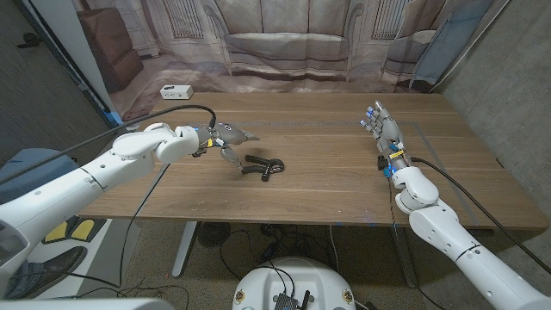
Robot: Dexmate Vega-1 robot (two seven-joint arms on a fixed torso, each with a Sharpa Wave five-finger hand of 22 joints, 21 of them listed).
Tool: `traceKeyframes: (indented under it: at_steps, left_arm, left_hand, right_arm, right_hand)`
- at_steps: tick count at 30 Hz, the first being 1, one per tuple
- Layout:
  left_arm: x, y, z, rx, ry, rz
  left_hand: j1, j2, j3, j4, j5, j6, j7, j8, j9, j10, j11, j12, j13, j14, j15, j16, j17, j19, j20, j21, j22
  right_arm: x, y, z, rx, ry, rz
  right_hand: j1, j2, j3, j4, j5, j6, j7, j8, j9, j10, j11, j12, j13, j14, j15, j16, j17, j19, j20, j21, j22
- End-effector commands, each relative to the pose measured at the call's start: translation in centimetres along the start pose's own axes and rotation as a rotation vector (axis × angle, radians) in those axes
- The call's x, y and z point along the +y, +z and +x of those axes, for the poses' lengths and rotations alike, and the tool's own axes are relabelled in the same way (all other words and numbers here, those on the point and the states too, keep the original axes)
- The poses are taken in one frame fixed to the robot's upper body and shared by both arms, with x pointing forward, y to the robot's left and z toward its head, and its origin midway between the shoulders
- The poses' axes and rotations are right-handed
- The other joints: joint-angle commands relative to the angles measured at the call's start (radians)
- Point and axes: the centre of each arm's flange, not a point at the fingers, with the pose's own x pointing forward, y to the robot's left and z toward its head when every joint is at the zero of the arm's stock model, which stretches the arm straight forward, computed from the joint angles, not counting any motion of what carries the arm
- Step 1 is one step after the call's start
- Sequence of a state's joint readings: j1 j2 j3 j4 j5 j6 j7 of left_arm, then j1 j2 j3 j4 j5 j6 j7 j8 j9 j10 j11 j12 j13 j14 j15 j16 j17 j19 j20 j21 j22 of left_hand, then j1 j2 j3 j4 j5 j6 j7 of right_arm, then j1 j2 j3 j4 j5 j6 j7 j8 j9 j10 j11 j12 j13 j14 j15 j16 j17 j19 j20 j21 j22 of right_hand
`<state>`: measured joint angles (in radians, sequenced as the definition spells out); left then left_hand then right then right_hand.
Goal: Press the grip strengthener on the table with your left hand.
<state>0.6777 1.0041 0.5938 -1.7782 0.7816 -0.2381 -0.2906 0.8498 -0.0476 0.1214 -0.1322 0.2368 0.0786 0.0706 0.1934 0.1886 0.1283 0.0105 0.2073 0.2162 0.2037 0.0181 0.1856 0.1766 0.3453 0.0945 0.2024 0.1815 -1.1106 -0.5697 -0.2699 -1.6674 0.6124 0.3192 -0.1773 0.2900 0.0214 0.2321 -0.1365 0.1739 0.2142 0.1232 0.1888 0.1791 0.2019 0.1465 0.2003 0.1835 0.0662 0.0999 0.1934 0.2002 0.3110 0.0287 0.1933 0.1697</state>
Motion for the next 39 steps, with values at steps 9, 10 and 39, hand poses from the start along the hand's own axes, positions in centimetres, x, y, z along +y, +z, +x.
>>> traceKeyframes:
  at_steps: [9,10,39]
  left_arm:
    - [-0.7,1.3,1.2,-0.064,0.006,-0.098]
    - [-0.8,1.3,1.2,-0.062,0.013,-0.097]
    - [-2.5,0.9,2.9,-0.066,0.011,-0.147]
  left_hand:
    - [0.02,0.009,0.004,-0.001,-0.002,0.043,0.017,0.013,0.003,0.043,0.013,0.02,0.003,0.033,0.0,0.011,0.001,0.062,0.057,0.018,-0.003]
    - [0.023,0.01,0.004,-0.001,-0.004,0.053,0.022,0.015,0.003,0.052,0.016,0.023,0.003,0.042,0.001,0.012,0.001,0.067,0.027,0.017,-0.004]
    - [0.058,0.022,0.008,-0.008,-0.012,0.116,0.005,0.025,0.003,0.119,-0.002,0.042,0.001,0.102,-0.026,0.018,-0.001,0.089,-0.045,0.012,-0.003]
  right_arm:
    - [-0.2,-0.1,-0.5,0.003,-0.005,0.004]
    - [-0.2,-0.1,-0.5,0.003,-0.003,0.001]
    - [-0.5,0.0,-0.4,0.007,-0.013,0.001]
  right_hand:
    - [0.012,-0.001,0.001,-0.008,0.004,-0.002,-0.001,0.0,0.005,0.009,0.001,0.001,0.003,0.003,0.002,0.007,0.001,0.013,0.002,0.004,0.002]
    - [0.012,-0.001,0.001,-0.008,0.004,-0.002,0.0,0.0,0.005,0.009,0.0,0.001,0.003,0.003,0.002,0.007,0.001,0.013,0.002,0.004,0.002]
    - [0.014,-0.001,0.0,-0.007,0.004,-0.002,-0.001,0.0,0.005,0.009,0.0,0.001,0.003,0.004,0.002,0.007,0.001,0.015,0.002,0.003,0.002]
